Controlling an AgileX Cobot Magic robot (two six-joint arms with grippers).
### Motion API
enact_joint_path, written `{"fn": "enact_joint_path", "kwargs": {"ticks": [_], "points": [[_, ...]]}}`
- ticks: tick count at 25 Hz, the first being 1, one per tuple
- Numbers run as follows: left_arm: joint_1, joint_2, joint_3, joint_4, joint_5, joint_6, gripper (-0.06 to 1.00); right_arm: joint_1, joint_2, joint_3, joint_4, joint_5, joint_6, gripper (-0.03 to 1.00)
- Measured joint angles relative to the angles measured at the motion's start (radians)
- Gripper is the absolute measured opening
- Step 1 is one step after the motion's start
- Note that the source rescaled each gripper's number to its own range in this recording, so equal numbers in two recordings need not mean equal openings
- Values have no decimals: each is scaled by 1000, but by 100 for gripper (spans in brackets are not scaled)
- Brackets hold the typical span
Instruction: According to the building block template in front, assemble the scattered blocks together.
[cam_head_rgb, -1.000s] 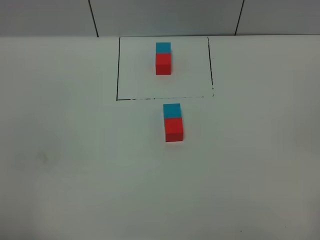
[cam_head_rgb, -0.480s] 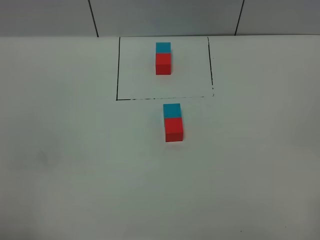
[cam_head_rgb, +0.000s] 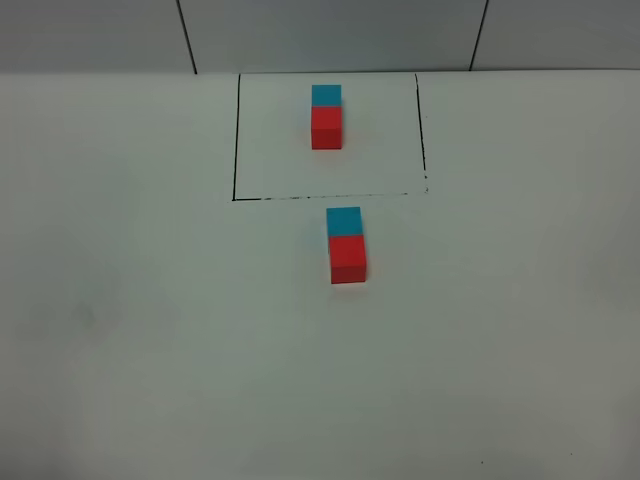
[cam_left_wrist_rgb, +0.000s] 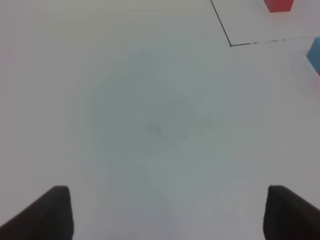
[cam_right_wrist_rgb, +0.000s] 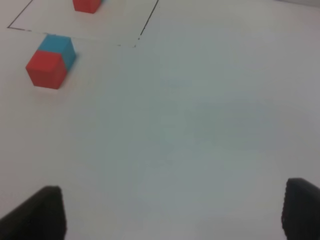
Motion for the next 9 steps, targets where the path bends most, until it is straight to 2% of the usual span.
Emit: {"fn": "enact_joint_path", "kwargs": {"ticks": [9], "points": [[0,0,0,0,0,0,69,0,0,0,0,0,0,74]]}}
